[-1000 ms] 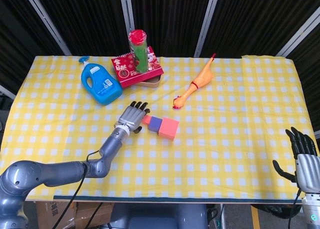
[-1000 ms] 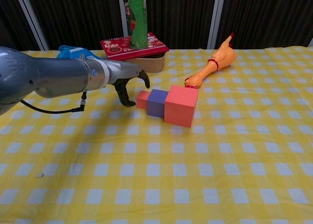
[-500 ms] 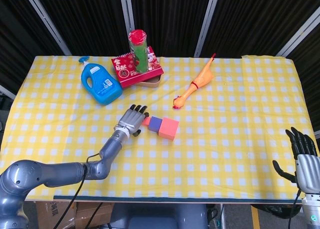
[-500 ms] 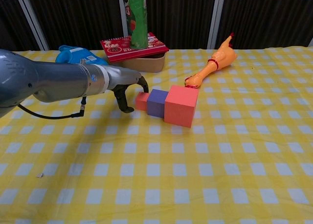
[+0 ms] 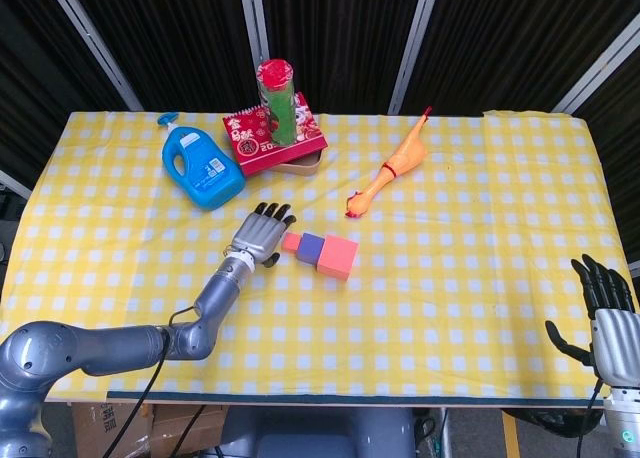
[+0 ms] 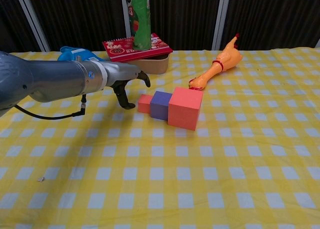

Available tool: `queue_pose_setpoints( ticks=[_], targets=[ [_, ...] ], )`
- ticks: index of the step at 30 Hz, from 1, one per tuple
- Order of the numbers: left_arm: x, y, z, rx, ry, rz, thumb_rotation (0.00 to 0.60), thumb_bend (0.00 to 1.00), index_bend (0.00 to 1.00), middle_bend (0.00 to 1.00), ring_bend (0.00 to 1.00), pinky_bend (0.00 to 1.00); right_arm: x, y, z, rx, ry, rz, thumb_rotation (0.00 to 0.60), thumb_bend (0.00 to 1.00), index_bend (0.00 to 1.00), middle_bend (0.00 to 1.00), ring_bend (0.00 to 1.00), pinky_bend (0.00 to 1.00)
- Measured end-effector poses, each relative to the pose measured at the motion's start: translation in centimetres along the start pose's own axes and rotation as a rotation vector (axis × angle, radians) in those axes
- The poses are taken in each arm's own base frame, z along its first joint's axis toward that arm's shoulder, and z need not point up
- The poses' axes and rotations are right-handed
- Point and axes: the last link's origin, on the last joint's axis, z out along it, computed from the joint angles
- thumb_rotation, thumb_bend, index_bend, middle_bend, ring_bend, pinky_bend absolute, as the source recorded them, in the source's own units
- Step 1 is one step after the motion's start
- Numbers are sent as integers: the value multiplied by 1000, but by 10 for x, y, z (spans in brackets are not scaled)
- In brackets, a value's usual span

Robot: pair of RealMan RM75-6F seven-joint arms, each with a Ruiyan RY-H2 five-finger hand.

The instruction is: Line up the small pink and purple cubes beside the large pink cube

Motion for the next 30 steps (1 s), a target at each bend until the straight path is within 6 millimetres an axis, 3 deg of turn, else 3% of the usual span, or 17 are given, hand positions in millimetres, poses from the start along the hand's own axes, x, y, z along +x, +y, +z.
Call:
queue_pose_setpoints(
  ticks=[4,11,30],
  targets=[
    [1,-9,-7,10,-1,0,600,421,237,0,0,52,0,0,0,1,0,-1,600,367,0,0,0,36],
    [-4,-25,-19,32,-34,11,600,421,239,0,0,52,-1,-2,-1,6,3,-5,600,367,0,0,0,36],
    [-18,-7,-13,10,-63,17,600,421,193,0,0,52,0,-1,-1,8,6,1,600,367,0,0,0,36]
  ],
)
